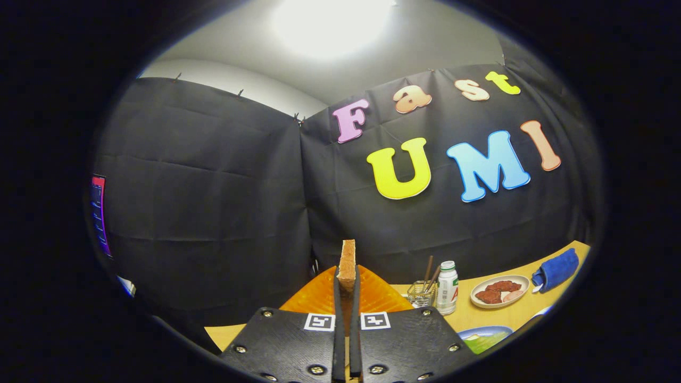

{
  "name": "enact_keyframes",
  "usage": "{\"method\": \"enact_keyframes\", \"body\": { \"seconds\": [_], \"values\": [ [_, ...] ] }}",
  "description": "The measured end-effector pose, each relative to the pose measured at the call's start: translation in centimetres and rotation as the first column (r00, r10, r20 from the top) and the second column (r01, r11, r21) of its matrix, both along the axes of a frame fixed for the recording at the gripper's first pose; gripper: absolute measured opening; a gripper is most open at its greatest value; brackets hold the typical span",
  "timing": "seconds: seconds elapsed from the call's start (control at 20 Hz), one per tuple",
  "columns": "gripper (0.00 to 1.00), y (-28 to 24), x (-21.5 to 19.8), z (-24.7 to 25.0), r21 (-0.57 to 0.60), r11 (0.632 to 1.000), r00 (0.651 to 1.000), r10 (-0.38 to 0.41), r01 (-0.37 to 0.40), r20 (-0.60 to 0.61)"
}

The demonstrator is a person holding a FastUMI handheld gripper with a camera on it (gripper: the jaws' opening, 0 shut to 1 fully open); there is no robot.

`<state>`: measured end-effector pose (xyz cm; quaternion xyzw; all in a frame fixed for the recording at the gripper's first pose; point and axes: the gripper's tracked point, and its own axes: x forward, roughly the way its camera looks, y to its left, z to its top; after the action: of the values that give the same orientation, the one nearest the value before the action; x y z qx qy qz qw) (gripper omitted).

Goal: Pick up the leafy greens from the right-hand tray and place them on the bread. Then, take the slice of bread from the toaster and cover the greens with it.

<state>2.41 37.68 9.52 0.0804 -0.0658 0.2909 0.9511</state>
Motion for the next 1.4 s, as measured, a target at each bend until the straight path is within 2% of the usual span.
{"method": "enact_keyframes", "body": {
  "seconds": [0.55, 0.95, 1.2, 1.4],
  "values": [
    [0.03, -8.7, 2.2, -2.4, -0.062, 0.981, 0.982, -0.187, 0.185, -0.019],
    [0.03, -16.2, 3.6, -8.9, -0.239, 0.913, 0.934, -0.353, 0.332, -0.048],
    [0.03, -18.6, 4.1, -12.0, -0.3, 0.884, 0.915, -0.396, 0.36, -0.07],
    [0.03, -18.8, 4.6, -14.4, -0.344, 0.874, 0.915, -0.393, 0.342, -0.088]
  ]
}}
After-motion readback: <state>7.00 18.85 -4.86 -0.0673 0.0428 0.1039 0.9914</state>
